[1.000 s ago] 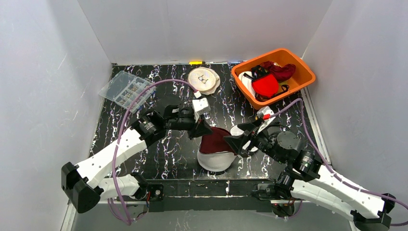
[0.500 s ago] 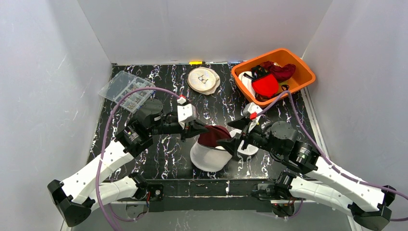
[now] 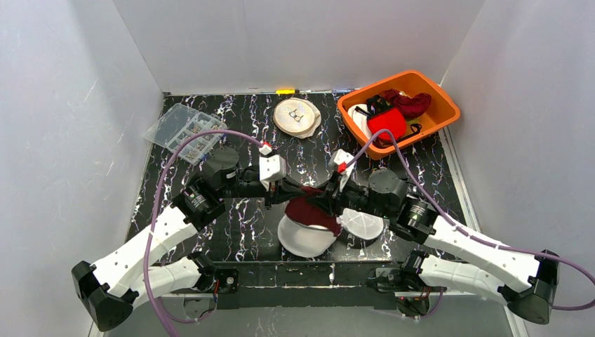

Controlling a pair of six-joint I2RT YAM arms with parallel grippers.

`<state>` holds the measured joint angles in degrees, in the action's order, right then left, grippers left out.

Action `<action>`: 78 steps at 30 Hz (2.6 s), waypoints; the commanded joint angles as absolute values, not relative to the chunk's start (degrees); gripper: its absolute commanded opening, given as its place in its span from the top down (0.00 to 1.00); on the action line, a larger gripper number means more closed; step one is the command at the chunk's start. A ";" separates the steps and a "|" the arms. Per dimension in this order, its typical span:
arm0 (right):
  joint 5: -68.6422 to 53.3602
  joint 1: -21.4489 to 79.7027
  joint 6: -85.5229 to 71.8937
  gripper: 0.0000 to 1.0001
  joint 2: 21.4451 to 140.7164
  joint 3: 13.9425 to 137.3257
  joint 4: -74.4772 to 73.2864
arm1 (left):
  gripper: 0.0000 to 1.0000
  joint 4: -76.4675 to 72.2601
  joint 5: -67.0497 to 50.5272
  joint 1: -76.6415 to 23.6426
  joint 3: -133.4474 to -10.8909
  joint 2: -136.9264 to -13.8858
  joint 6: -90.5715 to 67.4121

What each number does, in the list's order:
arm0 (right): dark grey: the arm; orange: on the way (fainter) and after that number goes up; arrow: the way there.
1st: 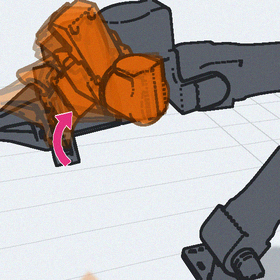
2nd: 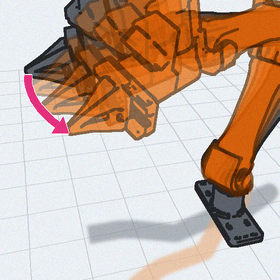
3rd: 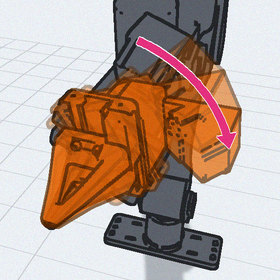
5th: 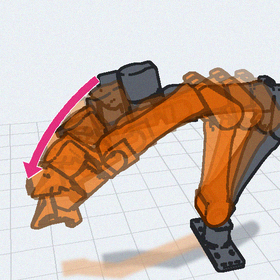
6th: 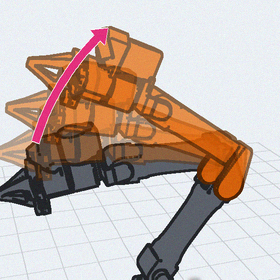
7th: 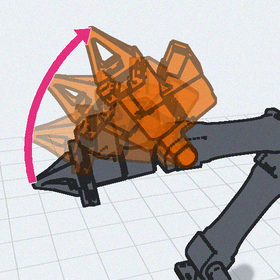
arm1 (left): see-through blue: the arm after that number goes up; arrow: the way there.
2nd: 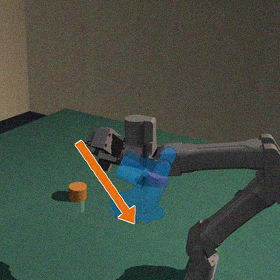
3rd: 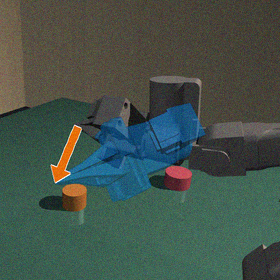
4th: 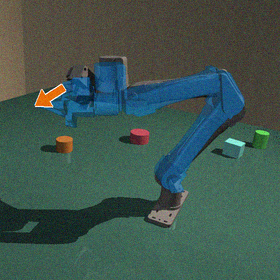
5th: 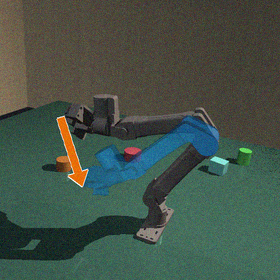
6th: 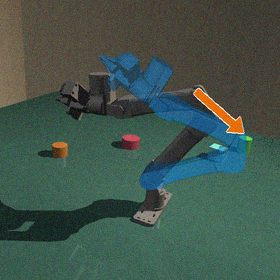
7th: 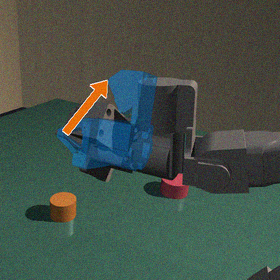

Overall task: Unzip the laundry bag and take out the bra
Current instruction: Pick up the bra from the laundry bag.

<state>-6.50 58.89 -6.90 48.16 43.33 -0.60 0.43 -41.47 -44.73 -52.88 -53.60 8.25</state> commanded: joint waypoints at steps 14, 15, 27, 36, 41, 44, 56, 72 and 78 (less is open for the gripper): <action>11.98 58.99 -12.09 0.99 46.46 46.27 -2.64 | 0.04 0.47 -7.95 -44.67 -43.96 -43.73 -10.64; 13.31 59.03 -13.07 0.99 46.44 46.05 -2.48 | 0.04 0.78 -5.36 -44.71 -43.42 -43.15 -13.58; 17.33 59.14 -22.39 0.99 49.39 42.71 2.43 | 0.11 5.38 -2.36 -44.67 -41.04 -54.79 -46.41; 18.04 59.23 -23.69 0.99 50.00 42.22 2.84 | 0.35 5.65 -3.41 -44.96 -40.69 -57.39 -46.64; 18.89 59.20 -23.90 0.99 50.01 41.93 3.12 | 0.57 6.42 -3.70 -45.00 -39.42 -57.23 -46.18; 19.27 59.21 -23.91 0.99 50.01 41.84 3.16 | 0.54 6.36 -4.82 -45.00 -39.42 -57.48 -45.60; 21.62 59.26 -22.82 0.99 48.67 43.36 0.99 | 0.77 7.79 -7.62 -45.43 -39.16 -61.02 -42.73; 24.33 59.33 -13.84 0.99 47.29 59.06 -7.96 | 1.00 8.82 -1.68 -45.44 -37.00 -57.57 -40.71; 24.15 59.24 -10.40 0.99 48.92 64.37 -9.47 | 1.00 3.94 -0.77 -45.44 -34.99 -55.44 -39.46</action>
